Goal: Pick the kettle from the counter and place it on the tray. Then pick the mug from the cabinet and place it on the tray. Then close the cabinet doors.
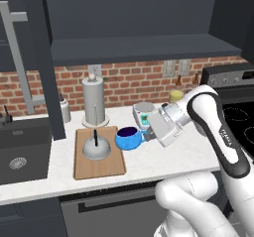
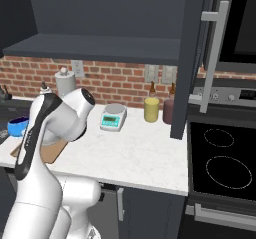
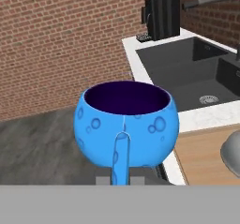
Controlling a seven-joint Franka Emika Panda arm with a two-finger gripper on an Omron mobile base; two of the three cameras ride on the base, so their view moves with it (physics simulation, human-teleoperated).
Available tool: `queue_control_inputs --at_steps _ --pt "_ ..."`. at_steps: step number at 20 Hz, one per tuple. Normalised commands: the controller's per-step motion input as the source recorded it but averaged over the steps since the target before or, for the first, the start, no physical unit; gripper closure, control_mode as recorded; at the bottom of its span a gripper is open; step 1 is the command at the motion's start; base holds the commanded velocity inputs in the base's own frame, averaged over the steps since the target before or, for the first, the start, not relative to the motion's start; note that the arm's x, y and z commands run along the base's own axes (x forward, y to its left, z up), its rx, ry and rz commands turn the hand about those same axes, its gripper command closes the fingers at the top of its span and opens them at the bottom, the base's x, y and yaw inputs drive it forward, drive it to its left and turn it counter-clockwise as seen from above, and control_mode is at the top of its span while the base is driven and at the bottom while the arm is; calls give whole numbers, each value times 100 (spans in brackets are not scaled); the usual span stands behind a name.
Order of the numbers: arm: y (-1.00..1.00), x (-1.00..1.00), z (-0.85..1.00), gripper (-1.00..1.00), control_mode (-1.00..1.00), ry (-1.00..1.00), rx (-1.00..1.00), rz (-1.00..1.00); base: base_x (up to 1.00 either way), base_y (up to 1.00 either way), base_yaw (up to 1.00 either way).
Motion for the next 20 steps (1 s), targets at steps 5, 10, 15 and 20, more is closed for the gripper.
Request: queue_control_inputs --at_steps 5,10,15,20 --pt "0 19 -55 100 -100 -2 -5 0 0 0 0" --pt "0 14 -49 100 -100 -3 -2 0 0 0 0" --pt "0 12 -37 100 -100 -3 0 0 0 0 0" --pt "0 20 -30 100 -100 0 0 0 0 0 0"
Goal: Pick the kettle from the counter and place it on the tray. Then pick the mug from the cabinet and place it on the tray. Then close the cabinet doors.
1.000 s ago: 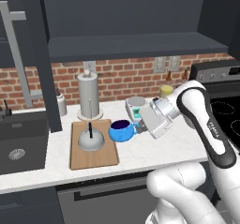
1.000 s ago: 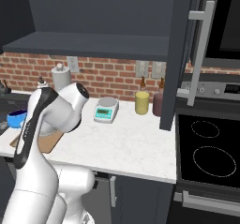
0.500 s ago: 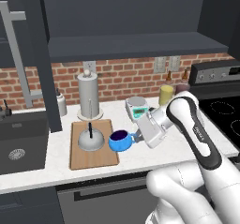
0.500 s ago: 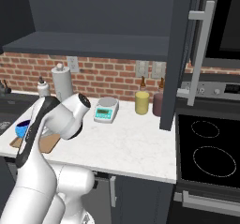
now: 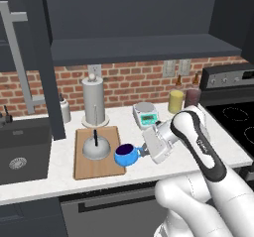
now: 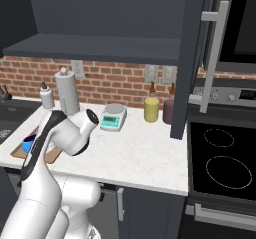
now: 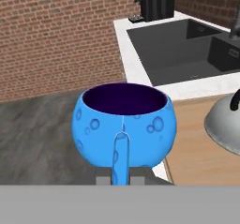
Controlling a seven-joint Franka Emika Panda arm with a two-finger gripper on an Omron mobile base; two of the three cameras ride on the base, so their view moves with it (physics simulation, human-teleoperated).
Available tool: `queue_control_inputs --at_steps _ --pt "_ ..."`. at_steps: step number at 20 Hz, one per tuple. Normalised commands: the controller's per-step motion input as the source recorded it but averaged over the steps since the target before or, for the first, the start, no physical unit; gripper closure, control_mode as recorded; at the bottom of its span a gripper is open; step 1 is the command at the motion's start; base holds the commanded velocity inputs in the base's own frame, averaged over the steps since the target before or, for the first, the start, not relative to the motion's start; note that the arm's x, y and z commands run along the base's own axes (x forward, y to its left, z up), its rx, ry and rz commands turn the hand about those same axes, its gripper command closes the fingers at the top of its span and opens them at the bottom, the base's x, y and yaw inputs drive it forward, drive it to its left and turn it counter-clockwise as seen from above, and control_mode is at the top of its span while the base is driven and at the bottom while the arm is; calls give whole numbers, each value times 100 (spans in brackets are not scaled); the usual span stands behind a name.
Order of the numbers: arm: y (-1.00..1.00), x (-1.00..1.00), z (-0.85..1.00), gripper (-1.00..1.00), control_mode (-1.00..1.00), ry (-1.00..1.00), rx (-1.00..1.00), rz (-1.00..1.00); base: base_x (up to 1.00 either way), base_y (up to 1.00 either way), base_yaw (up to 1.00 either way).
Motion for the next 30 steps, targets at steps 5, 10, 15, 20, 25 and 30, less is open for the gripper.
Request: queue_control_inputs --at_steps 5,10,15,20,25,30 --pt "0 27 -26 100 -100 0 0 0 0 0 0" --pt "1 32 -23 100 -100 0 0 0 0 0 0" --pt "12 30 -33 100 -100 0 0 0 0 0 0" --pt "10 22 -36 100 -100 -1 0 0 0 0 0" --pt "11 19 -33 100 -100 0 0 0 0 0 0" --pt "15 21 -31 100 -100 0 0 0 0 0 0"
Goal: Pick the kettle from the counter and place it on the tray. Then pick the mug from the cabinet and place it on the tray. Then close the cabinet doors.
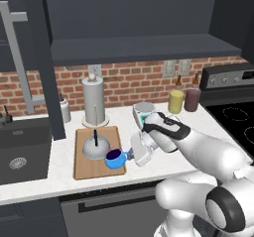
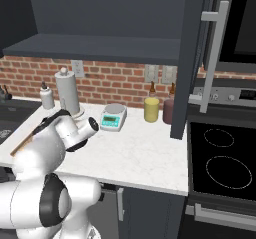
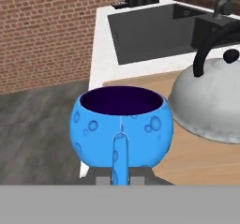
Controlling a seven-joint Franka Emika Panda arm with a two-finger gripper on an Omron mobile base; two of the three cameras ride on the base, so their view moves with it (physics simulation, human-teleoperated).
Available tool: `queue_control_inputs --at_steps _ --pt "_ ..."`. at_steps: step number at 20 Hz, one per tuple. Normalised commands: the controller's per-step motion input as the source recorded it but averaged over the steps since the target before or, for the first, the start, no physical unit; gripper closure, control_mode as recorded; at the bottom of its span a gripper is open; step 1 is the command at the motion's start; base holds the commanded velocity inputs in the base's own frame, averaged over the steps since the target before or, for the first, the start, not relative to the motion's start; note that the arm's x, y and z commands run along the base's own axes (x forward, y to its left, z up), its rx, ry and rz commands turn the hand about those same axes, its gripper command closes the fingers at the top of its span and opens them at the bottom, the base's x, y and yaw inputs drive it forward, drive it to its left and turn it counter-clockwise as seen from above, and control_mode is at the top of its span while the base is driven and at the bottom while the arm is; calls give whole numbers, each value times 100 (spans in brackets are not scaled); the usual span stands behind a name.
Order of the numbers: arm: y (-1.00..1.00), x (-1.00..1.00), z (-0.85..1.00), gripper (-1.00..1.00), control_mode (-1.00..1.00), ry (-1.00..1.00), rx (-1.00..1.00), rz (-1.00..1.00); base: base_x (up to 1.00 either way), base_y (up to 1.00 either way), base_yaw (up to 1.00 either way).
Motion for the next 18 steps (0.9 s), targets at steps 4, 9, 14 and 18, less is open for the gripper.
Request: queue_control_inputs --at_steps 4,9,14,18 --pt "17 22 -30 100 -100 -1 0 0 0 0 0" --pt "20 28 -25 100 -100 0 0 0 0 0 0" --pt "15 25 -23 100 -100 0 0 0 0 0 0" --pt "15 18 -30 100 -100 0 0 0 0 0 0"
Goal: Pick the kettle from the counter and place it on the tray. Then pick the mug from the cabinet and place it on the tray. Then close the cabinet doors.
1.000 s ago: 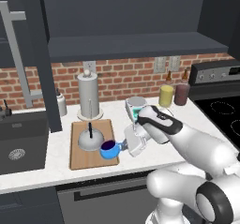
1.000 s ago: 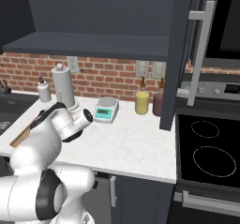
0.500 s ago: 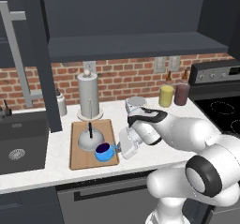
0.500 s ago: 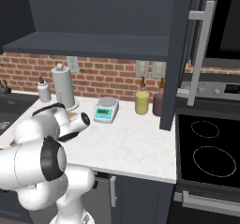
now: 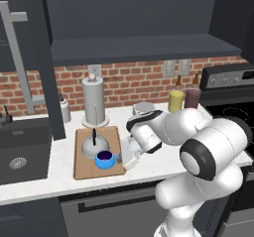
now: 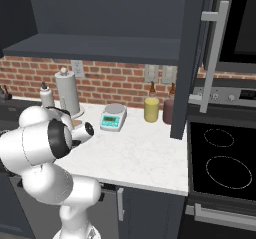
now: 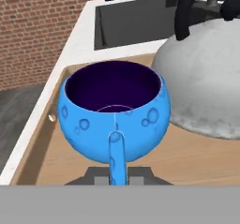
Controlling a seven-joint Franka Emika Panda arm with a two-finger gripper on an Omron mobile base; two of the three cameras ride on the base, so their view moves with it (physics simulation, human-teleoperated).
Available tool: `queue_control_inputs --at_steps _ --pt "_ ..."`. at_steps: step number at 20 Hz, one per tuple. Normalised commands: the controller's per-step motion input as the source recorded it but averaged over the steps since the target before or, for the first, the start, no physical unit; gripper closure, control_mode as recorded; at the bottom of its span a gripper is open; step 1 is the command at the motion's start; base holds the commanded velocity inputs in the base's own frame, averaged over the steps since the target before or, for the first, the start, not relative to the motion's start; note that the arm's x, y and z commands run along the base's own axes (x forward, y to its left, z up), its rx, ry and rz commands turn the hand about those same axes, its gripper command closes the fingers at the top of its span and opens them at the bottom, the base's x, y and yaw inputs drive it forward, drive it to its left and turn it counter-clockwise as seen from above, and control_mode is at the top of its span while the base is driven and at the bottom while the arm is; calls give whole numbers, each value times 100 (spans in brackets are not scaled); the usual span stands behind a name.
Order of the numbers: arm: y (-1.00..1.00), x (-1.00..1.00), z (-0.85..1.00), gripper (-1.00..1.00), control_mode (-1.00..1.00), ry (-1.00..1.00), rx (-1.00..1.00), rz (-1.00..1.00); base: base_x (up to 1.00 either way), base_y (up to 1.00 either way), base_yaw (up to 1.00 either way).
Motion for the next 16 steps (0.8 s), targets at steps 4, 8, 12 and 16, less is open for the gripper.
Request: queue_control_inputs --at_steps 4,8,12,16 --pt "4 4 -19 -100 -100 0 0 0 0 0 0" --pt "-3 -2 1 -100 -100 -1 0 0 0 0 0" --pt "-15 -17 12 -100 -100 -2 0 0 0 0 0" --pt "-27 -24 32 -100 -100 -8 0 0 0 0 0"
